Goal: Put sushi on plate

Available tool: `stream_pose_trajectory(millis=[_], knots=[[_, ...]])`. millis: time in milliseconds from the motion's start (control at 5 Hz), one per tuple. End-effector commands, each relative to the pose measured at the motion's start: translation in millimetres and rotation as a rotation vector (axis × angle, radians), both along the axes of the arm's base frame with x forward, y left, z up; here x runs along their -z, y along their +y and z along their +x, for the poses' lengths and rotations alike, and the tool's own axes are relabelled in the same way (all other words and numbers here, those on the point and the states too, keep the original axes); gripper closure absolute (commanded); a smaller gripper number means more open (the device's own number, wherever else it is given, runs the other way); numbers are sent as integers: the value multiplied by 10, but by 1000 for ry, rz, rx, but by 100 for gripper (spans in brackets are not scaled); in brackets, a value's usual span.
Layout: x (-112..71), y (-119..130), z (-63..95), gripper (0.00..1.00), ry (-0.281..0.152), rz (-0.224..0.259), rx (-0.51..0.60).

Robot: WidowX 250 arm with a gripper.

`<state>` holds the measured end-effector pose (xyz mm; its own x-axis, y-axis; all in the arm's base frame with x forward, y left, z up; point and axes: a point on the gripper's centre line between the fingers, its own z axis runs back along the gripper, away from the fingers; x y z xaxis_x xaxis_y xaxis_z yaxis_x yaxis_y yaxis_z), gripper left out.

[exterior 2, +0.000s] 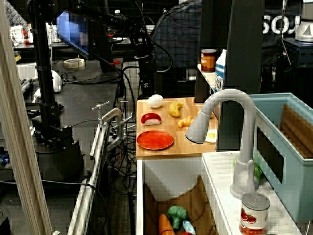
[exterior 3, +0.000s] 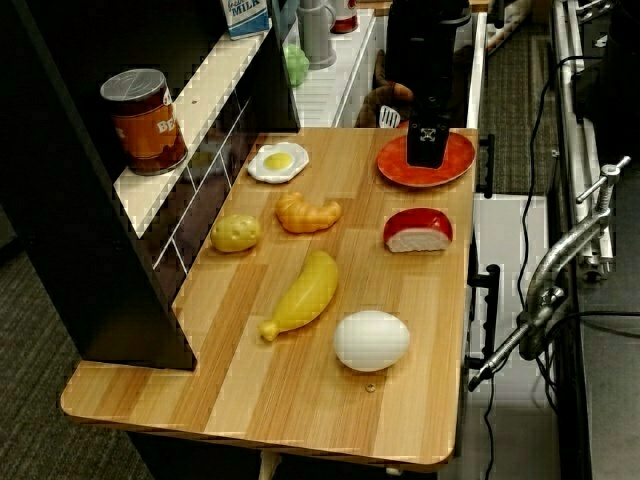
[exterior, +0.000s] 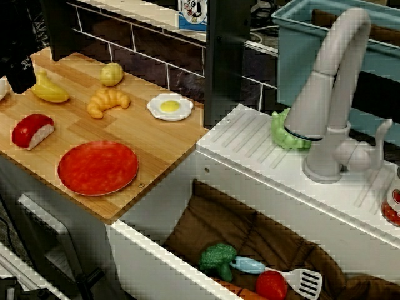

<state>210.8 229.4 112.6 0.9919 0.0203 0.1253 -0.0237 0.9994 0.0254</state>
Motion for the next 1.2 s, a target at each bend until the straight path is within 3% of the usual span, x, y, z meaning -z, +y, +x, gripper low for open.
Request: stream_pose_trajectory(millis=[0, 200, 400, 600, 800, 1000], knots=[[0, 0, 0, 0, 0, 0, 0], [85, 0, 51, 0, 13, 15, -8], [301, -5, 96, 0, 12, 57, -17], [368, 3, 126, 0, 11, 68, -21], [528, 74, 171, 0, -20, 124, -6], [600, 181, 241, 0, -20, 146, -2]])
